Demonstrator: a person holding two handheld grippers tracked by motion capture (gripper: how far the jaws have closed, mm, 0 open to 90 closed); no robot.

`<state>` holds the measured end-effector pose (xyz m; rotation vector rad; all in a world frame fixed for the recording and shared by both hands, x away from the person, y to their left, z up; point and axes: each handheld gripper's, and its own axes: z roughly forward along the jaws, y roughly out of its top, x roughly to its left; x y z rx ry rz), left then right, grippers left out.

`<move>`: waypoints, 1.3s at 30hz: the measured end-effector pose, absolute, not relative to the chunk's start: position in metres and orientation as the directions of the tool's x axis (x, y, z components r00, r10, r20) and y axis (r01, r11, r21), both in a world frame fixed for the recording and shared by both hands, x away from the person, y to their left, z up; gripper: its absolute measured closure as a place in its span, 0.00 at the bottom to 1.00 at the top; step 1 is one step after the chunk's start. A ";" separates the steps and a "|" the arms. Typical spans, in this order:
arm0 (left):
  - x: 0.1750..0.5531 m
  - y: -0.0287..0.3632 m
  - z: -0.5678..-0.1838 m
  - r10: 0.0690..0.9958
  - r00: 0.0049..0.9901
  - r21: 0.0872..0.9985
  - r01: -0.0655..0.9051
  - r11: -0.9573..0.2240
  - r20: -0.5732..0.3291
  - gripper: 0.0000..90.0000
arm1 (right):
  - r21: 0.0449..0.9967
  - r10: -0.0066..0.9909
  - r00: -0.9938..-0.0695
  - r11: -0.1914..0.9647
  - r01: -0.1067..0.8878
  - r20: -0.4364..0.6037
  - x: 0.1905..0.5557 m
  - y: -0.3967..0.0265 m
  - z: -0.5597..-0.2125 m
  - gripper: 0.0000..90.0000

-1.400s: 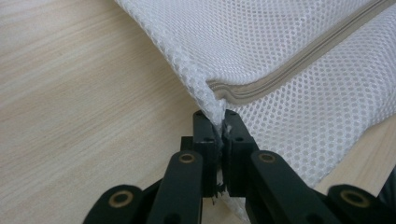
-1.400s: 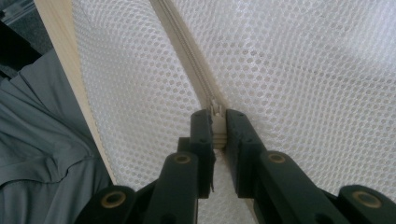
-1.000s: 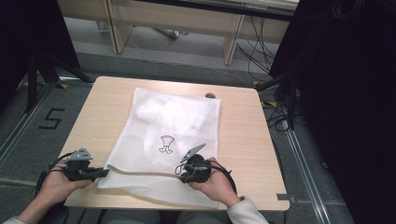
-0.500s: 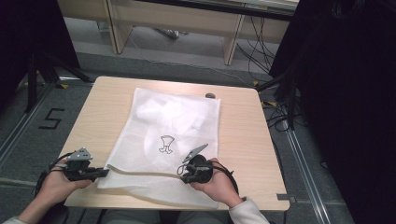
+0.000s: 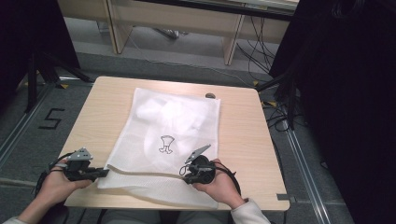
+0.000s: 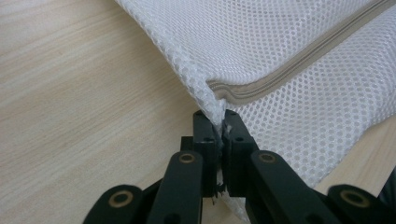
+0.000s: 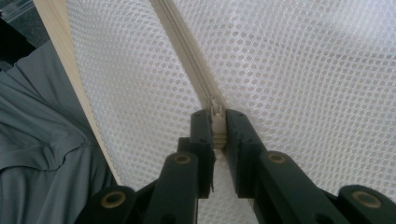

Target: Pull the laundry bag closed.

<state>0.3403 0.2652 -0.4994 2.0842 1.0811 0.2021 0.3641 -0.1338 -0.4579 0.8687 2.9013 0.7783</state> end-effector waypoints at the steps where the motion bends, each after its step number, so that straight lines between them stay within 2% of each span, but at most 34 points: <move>1: 0.340 0.265 -0.499 0.753 0.628 0.692 0.632 -0.348 -0.194 0.95 | 0.465 0.519 -0.846 0.722 0.512 0.125 0.364 -0.134 -0.458 0.91; 39: 0.341 0.266 -0.499 0.749 0.637 0.695 0.623 -0.360 -0.183 0.95 | 0.458 0.541 -0.832 0.712 0.533 0.128 0.361 -0.149 -0.459 0.91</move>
